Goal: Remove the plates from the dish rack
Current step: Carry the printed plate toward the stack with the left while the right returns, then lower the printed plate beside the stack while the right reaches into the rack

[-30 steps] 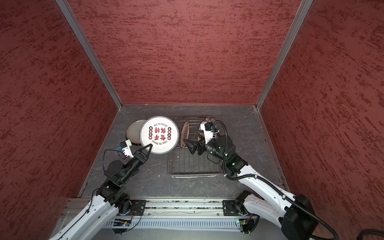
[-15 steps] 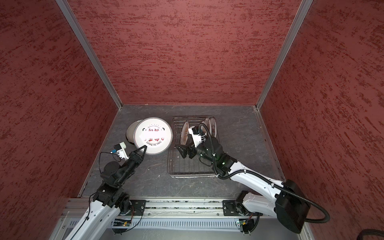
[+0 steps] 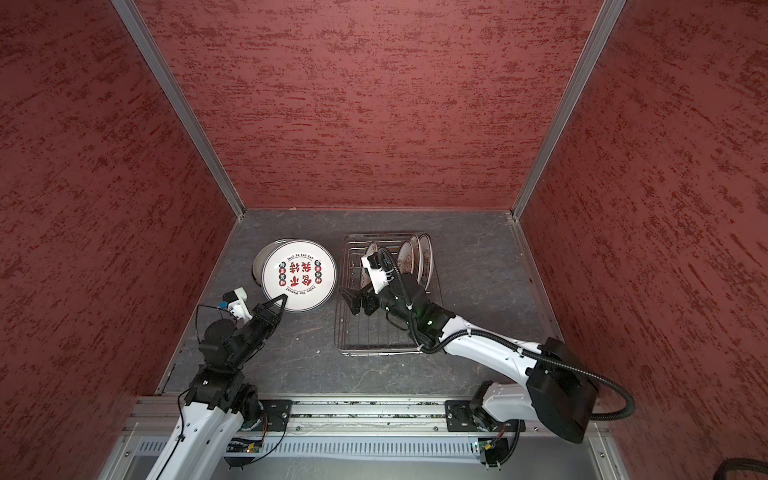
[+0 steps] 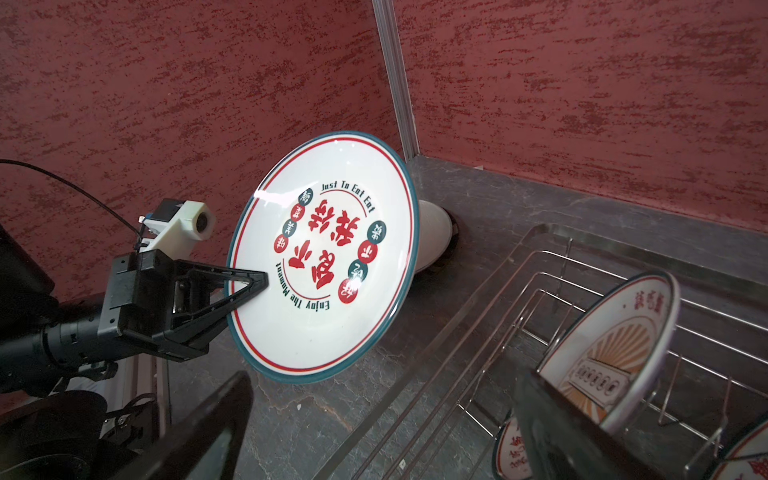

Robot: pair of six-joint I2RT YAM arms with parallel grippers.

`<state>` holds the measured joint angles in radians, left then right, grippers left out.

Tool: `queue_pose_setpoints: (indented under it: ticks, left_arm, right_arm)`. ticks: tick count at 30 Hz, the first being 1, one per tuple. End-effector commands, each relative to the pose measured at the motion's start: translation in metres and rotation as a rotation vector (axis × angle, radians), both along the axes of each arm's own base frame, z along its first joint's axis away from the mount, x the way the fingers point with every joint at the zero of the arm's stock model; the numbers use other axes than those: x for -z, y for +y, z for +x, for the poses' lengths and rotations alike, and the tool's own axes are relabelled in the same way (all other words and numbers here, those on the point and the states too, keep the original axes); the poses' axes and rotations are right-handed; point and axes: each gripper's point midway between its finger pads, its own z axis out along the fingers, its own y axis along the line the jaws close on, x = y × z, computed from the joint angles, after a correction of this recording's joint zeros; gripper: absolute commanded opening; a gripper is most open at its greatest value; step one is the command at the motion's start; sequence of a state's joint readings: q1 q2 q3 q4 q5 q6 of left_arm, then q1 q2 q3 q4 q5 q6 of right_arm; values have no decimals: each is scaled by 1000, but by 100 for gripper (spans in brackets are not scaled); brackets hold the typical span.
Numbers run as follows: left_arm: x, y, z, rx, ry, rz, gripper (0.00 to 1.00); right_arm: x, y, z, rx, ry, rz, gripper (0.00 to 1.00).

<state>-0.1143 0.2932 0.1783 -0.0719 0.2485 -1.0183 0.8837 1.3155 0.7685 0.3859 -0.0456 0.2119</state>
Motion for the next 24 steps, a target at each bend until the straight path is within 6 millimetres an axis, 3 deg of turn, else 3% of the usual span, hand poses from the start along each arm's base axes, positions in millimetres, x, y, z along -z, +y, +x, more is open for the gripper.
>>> queue_pose_setpoints:
  ticks: [1,13,15,24]
  left_arm:
    - [-3,2,-2,-5,-4,-20,0]
    - [24,11,-7,-51,144,-7,0]
    - [25,12,-9,-54,152,4,0]
    - [49,19,-17,-94,272,6,0]
  right_arm:
    - [-17,7,6,22,-62,6,99]
    - [1,33,10,17,-68,-68,99]
    - [14,41,12,11,-54,-106,99]
    - [24,50,15,13,-39,-124,99]
